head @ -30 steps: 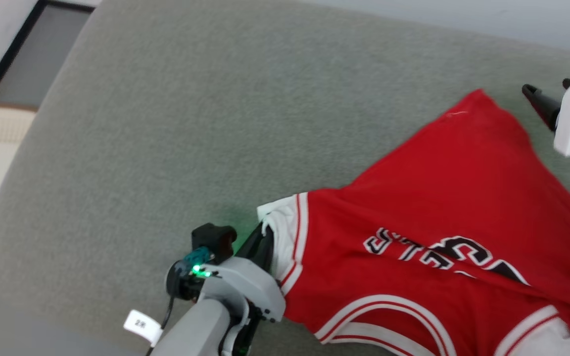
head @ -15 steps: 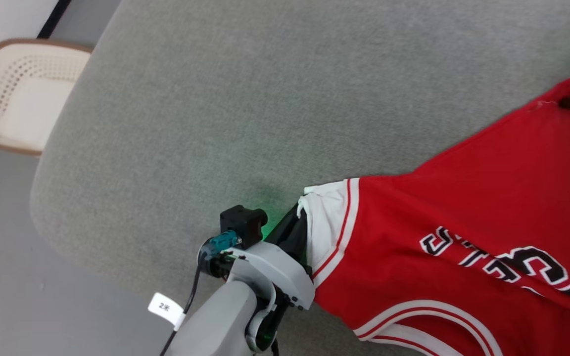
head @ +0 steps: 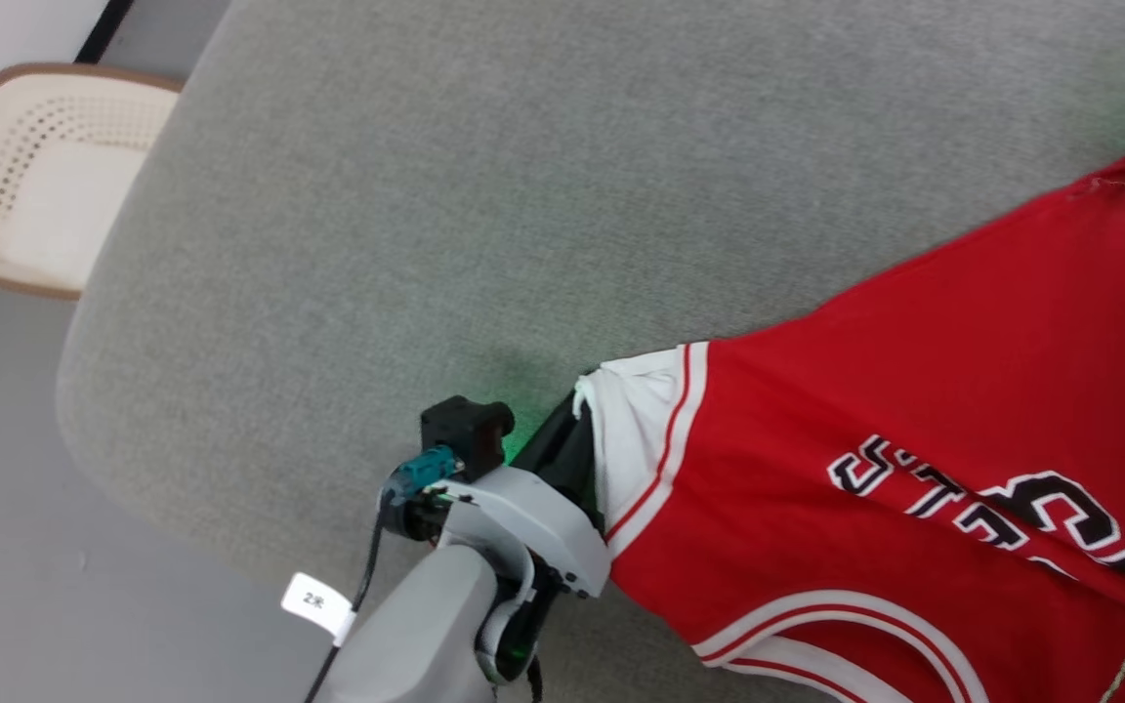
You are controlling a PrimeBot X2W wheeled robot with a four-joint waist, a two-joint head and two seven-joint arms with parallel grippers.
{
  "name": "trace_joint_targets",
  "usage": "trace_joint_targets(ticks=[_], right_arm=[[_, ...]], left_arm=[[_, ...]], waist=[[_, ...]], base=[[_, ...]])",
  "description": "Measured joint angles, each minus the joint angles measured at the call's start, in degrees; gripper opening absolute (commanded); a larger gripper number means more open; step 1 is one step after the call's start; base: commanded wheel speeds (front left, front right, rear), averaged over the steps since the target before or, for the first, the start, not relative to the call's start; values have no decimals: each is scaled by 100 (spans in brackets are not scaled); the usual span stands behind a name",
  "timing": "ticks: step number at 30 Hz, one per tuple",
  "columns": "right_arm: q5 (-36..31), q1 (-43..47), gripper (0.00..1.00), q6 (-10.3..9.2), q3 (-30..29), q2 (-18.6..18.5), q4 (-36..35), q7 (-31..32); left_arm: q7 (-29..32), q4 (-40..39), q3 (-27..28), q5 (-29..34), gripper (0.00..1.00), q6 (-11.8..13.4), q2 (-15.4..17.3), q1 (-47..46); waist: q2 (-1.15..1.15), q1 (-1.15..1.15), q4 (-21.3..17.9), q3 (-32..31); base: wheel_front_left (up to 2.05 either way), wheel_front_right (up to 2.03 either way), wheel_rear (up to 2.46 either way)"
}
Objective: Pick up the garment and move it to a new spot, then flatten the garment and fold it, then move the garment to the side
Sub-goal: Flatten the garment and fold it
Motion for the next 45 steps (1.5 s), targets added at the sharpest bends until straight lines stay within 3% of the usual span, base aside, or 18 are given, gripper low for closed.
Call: trace_joint_targets(ticks=[6,13,23,30,37,45], right_arm=[[218,102,0,1,92,226,-8,-399],[792,256,0,1,531,328,-237,-1042],[1381,207,0,1,899,375,-530,-1997],[1502,-130,0,1,1042,621,-631,-2498],[1507,-483,0,1,1368,713,-931,-3081],[1612,-596,0,2,1614,693,-1068,-3433]], left_arm=[[16,149,187,54,0,-54,144,-51],[312,339,242,135,0,-147,678,-613],[1473,431,230,243,0,-421,1667,-2083],[2241,632,200,222,0,-528,2080,-3310],[2615,1138,205,121,0,-563,2246,-4443],[2495,1824,193,199,0,-583,2339,-5572]], waist=[[0,0,-247,-168],[0,0,-587,-523],[0,0,-1200,-1162],[0,0,-1747,-1519],[0,0,-2280,-1770],[0,0,-2729,-1877]], base=[[0,0,0],[0,0,0],[0,0,0],[0,0,0],[0,0,0],[0,0,0]])
